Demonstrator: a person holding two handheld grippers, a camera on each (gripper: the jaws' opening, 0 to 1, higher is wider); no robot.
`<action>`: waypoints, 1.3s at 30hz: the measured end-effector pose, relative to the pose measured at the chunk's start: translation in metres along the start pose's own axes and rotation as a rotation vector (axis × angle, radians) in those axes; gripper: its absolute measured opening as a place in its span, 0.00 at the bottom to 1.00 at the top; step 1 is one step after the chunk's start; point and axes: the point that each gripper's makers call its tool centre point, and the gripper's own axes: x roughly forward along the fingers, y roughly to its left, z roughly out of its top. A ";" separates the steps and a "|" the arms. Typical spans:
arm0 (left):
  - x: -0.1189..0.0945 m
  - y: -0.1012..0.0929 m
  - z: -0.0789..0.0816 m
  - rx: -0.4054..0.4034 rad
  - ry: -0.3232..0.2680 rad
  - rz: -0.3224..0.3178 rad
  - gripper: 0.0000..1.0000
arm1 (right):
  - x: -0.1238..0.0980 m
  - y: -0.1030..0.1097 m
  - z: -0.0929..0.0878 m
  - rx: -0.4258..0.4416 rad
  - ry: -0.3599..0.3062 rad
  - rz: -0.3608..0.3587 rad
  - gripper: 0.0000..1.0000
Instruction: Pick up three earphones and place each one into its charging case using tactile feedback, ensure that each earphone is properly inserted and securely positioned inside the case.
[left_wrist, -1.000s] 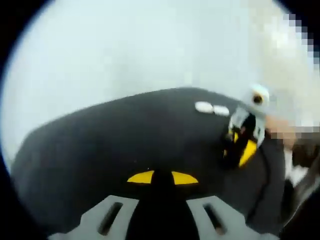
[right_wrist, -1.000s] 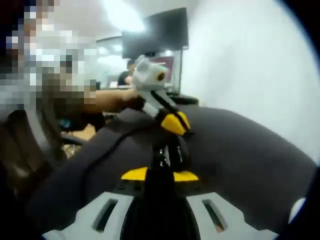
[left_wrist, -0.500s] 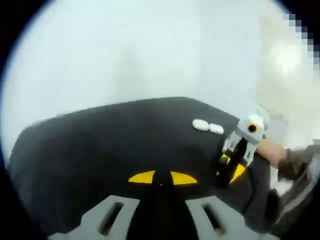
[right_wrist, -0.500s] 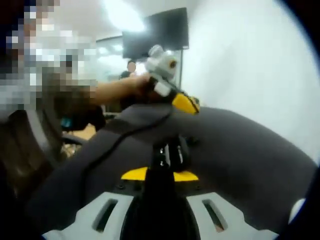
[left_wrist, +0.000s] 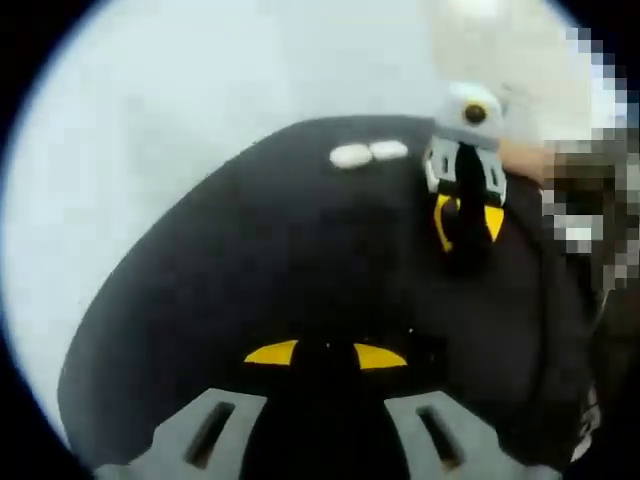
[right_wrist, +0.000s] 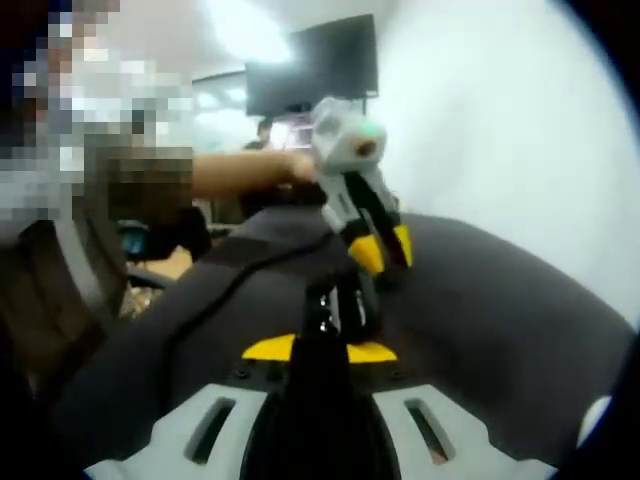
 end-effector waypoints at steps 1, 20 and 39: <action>0.001 0.000 0.001 -0.007 -0.011 0.001 0.16 | 0.000 0.000 0.000 0.001 0.000 0.001 0.18; 0.004 -0.018 0.026 -0.016 -0.111 -0.098 0.19 | 0.001 0.000 0.000 -0.004 0.006 0.002 0.18; 0.049 -0.014 0.087 -0.023 -0.200 -0.061 0.04 | 0.002 0.000 -0.001 -0.003 0.010 0.003 0.18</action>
